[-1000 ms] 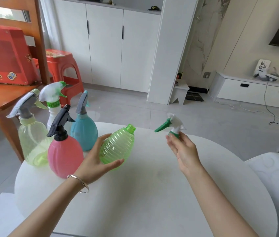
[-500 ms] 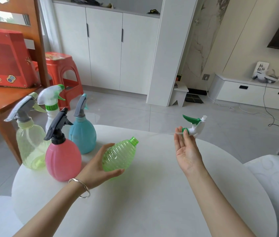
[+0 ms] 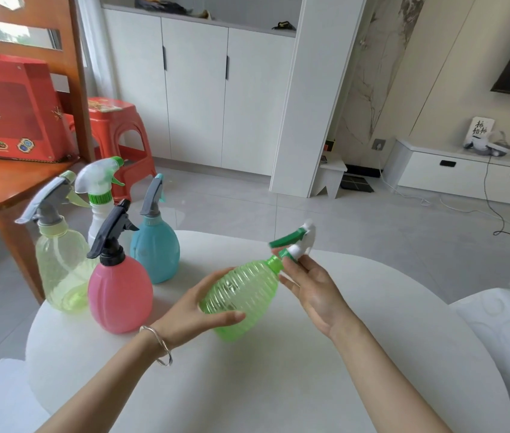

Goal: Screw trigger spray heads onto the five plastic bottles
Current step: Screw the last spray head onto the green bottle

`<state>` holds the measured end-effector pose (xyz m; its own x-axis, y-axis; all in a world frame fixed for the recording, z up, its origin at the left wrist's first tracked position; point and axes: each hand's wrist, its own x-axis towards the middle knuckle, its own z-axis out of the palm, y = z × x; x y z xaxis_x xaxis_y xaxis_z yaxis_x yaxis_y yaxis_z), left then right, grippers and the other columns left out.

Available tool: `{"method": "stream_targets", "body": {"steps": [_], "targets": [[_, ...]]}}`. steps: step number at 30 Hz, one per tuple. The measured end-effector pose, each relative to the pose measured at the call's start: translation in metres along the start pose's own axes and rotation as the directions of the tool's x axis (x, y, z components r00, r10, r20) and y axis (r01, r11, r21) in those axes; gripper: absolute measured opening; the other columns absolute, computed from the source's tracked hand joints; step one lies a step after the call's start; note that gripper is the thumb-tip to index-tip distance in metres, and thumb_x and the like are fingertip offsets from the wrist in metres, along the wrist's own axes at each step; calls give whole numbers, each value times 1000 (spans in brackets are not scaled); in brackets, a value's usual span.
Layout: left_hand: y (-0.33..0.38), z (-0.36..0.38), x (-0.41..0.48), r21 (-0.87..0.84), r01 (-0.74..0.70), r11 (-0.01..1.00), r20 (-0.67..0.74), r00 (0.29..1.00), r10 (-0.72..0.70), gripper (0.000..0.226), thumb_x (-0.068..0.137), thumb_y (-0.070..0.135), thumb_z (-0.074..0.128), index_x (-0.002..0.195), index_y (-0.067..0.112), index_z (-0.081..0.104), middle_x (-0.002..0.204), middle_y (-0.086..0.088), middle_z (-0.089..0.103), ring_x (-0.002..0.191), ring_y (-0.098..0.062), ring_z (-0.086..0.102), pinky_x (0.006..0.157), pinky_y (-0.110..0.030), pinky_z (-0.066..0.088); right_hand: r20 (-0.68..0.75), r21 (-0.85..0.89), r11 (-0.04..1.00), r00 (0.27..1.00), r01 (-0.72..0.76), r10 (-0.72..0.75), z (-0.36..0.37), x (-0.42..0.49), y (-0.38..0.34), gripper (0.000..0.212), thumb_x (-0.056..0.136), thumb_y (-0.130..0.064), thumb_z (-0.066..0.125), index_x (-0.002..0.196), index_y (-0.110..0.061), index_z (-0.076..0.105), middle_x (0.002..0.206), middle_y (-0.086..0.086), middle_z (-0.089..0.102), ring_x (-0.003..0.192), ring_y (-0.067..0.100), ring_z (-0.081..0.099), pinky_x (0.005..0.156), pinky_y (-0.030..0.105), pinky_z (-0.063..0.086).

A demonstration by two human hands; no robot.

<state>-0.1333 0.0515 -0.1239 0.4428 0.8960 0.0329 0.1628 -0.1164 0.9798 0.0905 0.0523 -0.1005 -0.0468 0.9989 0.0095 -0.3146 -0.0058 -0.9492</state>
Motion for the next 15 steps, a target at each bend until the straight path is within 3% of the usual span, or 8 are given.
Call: {"method": "stream_targets", "body": {"steps": [5, 9, 12, 15], "targets": [[3, 3, -1, -213, 128, 969, 111, 988, -106, 66, 59, 44, 76, 122, 37, 56, 119, 3, 68, 108, -13, 65, 83, -25, 53, 114, -4, 999, 993, -36, 36, -7, -1, -5, 34, 77, -28, 68, 109, -15, 70, 120, -1, 69, 119, 17, 60, 100, 27, 48], [2, 10, 0, -518, 281, 808, 208, 958, -199, 61, 63, 48, 70, 119, 27, 61, 116, -6, 71, 101, -21, 70, 73, -30, 57, 191, 68, 996, 981, -58, 44, -7, -3, -7, 42, 69, -34, 78, 107, -17, 72, 119, 0, 70, 114, 12, 62, 91, 21, 50], [-1, 20, 4, -600, 315, 735, 221, 949, -227, 57, 62, 56, 73, 112, 29, 68, 114, -5, 72, 94, -21, 71, 68, -30, 57, 138, 91, 996, 990, -20, 8, -7, -2, -6, 34, 76, -29, 70, 108, -19, 71, 120, -2, 69, 115, 10, 61, 90, 19, 49], [-4, 24, 11, -687, 385, 617, 215, 918, -333, 65, 69, 63, 65, 113, 14, 66, 97, -12, 73, 73, -30, 70, 57, -30, 57, 117, 96, 995, 993, -5, -6, -8, -1, -5, 38, 77, -19, 65, 114, -9, 64, 117, 0, 70, 111, 11, 63, 93, 20, 49]]}}
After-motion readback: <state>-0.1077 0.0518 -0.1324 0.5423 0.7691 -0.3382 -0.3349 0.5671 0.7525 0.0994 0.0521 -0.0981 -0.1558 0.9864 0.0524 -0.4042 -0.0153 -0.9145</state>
